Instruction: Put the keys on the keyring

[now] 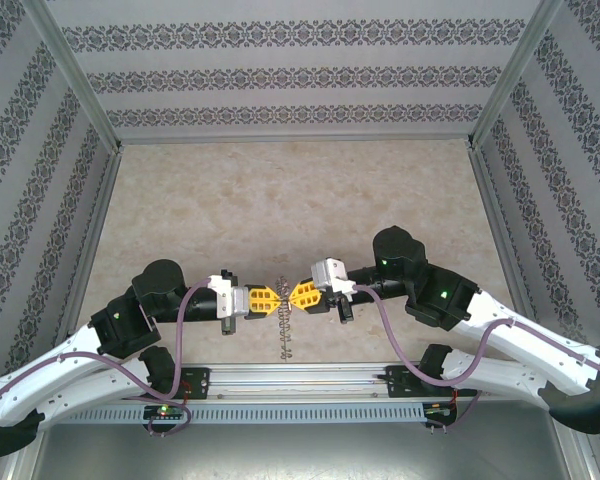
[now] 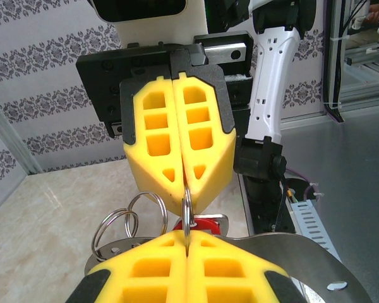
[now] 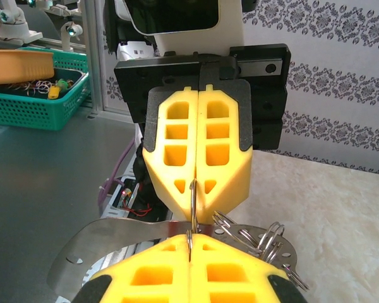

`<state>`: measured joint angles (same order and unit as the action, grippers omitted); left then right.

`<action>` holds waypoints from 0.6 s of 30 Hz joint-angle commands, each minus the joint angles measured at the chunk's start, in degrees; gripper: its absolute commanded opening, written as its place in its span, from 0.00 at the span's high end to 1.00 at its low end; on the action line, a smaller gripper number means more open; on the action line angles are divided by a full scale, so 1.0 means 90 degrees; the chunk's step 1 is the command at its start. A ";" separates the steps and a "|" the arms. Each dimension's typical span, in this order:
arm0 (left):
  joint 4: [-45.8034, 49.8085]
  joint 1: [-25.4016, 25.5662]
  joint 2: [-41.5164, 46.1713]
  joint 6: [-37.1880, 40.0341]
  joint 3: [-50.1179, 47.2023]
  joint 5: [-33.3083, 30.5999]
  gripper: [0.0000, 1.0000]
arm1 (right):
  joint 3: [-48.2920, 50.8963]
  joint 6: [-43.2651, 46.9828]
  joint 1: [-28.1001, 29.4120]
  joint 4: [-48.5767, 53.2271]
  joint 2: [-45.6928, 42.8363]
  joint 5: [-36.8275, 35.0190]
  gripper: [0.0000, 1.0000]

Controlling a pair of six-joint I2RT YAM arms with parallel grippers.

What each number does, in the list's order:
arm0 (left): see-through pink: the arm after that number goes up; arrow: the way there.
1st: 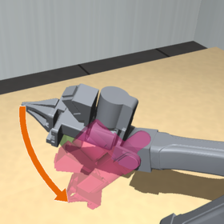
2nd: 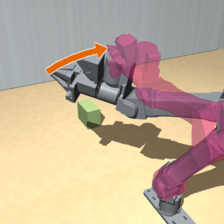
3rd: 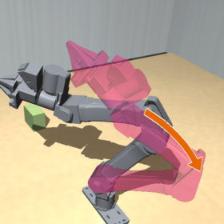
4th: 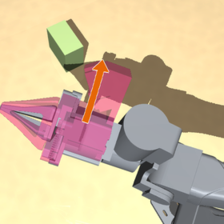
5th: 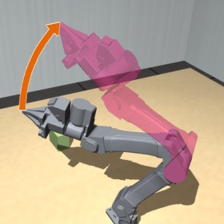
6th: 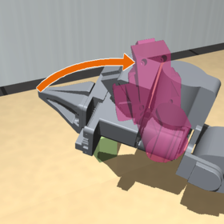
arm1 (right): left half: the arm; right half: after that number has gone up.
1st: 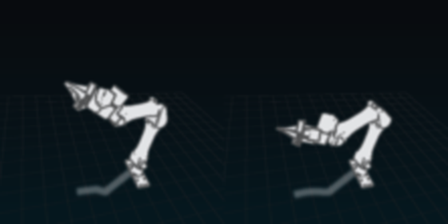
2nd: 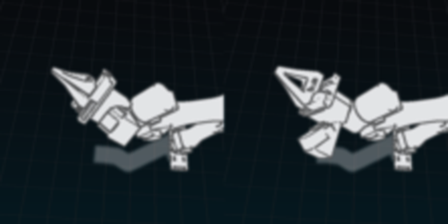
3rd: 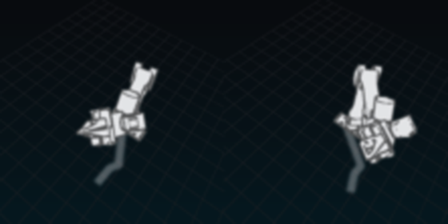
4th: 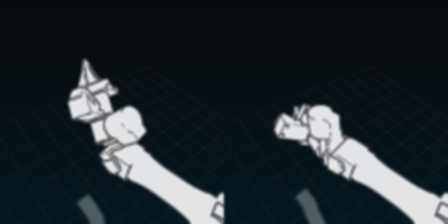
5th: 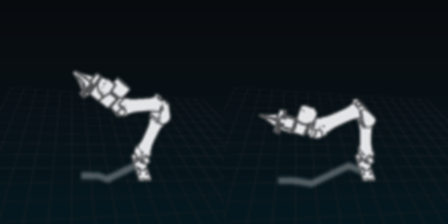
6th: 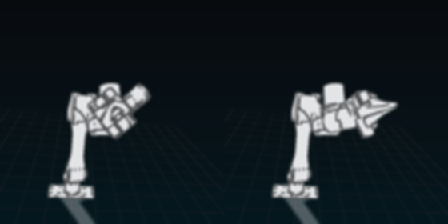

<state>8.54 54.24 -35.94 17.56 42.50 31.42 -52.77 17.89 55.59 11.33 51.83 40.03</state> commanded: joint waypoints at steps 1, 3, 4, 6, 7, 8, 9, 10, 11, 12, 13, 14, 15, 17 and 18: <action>-0.0336 -0.0069 0.0078 0.0085 -0.0015 0.0110 1.00 | -0.0161 -0.0094 -0.0085 -0.0142 -0.0022 0.0122 1.00; -0.0314 -0.0069 0.0083 0.0090 -0.0012 0.0110 1.00 | -0.0151 -0.0093 -0.0110 -0.0111 -0.0051 0.0099 1.00; -0.0310 -0.0069 0.0096 0.0100 -0.0013 0.0101 1.00 | -0.0145 -0.0094 -0.0113 -0.0093 -0.0067 0.0076 1.00; -0.0319 -0.0070 0.0091 0.0095 -0.0026 0.0084 1.00 | -0.0142 -0.0059 -0.0139 -0.0009 -0.0086 -0.0001 1.00; -0.0314 -0.0069 0.0097 0.0098 -0.0030 0.0085 1.00 | -0.0141 -0.0031 -0.0157 0.0039 -0.0096 -0.0031 1.00; -0.0335 -0.0069 0.0092 0.0090 -0.0036 0.0100 1.00 | -0.0142 -0.0016 -0.0161 0.0068 -0.0095 -0.0052 1.00; -0.0345 -0.0069 0.0097 0.0089 -0.0041 0.0095 1.00 | -0.0140 -0.0014 -0.0176 0.0105 -0.0099 -0.0053 1.00; -0.0352 -0.0069 0.0097 0.0082 -0.0048 0.0108 1.00 | -0.0131 -0.0015 -0.0181 0.0096 -0.0096 -0.0044 1.00; -0.0353 -0.0069 0.0097 0.0074 -0.0053 0.0094 1.00 | -0.0137 -0.0013 -0.0191 0.0089 -0.0095 -0.0025 1.00; -0.0362 -0.0069 0.0088 0.0078 -0.0051 0.0101 1.00 | -0.0138 -0.0025 -0.0190 0.0065 -0.0095 -0.0010 1.00; -0.0365 -0.0069 0.0078 0.0079 -0.0053 0.0108 1.00 | -0.0142 -0.0025 -0.0191 0.0052 -0.0086 0.0003 1.00; -0.0362 -0.0069 0.0063 0.0079 -0.0050 0.0111 1.00 | -0.0138 -0.0027 -0.0191 0.0028 -0.0067 0.0015 1.00; -0.0373 -0.0069 0.0051 0.0075 -0.0045 0.0119 1.00 | -0.0137 -0.0022 -0.0196 0.0006 -0.0057 0.0029 1.00; -0.0362 -0.0069 0.0039 0.0089 -0.0043 0.0108 1.00 | -0.0152 -0.0035 -0.0191 -0.0008 -0.0028 0.0085 1.00; -0.0353 -0.0077 0.0043 0.0097 -0.0038 0.0095 1.00 | -0.0162 -0.0037 -0.0191 -0.0018 -0.0018 0.0119 1.00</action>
<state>8.49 54.24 -35.94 17.58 41.93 31.35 -52.77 17.89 54.11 12.03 51.59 39.79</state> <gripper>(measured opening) 0.046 0.041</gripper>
